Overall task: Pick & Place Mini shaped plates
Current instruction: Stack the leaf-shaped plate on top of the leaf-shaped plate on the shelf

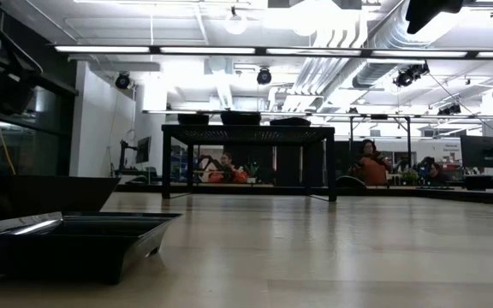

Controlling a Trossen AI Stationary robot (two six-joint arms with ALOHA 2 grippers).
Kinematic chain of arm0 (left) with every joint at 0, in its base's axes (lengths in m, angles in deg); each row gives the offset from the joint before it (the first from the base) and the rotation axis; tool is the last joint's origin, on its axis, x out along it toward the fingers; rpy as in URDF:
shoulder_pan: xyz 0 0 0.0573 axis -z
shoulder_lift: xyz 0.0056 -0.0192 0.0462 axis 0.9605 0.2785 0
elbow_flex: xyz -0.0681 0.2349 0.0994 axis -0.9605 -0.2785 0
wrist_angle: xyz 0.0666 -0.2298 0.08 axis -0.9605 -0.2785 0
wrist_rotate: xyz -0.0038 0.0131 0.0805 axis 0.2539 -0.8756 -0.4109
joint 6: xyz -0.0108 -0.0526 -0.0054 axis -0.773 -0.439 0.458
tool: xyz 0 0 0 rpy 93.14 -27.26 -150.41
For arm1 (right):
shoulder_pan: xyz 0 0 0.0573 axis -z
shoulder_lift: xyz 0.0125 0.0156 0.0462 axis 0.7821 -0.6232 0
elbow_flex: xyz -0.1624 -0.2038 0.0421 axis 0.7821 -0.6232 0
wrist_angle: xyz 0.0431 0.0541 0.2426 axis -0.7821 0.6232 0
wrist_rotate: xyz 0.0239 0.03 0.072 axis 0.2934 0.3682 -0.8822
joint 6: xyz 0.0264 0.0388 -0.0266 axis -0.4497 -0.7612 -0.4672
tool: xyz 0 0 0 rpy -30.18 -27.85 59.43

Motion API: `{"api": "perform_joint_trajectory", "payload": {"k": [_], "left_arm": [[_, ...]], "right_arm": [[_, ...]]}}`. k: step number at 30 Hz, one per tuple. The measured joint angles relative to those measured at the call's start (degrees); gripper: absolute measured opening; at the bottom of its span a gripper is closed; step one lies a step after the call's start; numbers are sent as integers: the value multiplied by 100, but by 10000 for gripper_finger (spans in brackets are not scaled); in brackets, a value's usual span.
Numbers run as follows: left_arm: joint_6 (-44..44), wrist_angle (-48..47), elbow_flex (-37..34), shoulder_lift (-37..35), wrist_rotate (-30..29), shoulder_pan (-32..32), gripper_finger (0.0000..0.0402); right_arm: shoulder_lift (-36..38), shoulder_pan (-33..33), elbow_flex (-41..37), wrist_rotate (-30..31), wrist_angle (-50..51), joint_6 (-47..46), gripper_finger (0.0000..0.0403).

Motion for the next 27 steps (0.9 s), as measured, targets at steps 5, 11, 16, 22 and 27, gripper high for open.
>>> {"api": "perform_joint_trajectory", "payload": {"k": [5,11,16,22,27], "left_arm": [[0,30,0,0,-12,0,97],[-2,17,0,0,-12,0,97],[-5,265,-177,0,-24,0,97],[-5,413,-280,2,-101,0,97],[-4,522,-280,2,-106,0,97]], "right_arm": [[0,0,0,0,1,0,149],[0,0,0,1,1,0,149],[0,0,0,0,0,0,149],[0,-1,0,-23,1,0,149],[0,0,0,-19,1,0,149]]}}
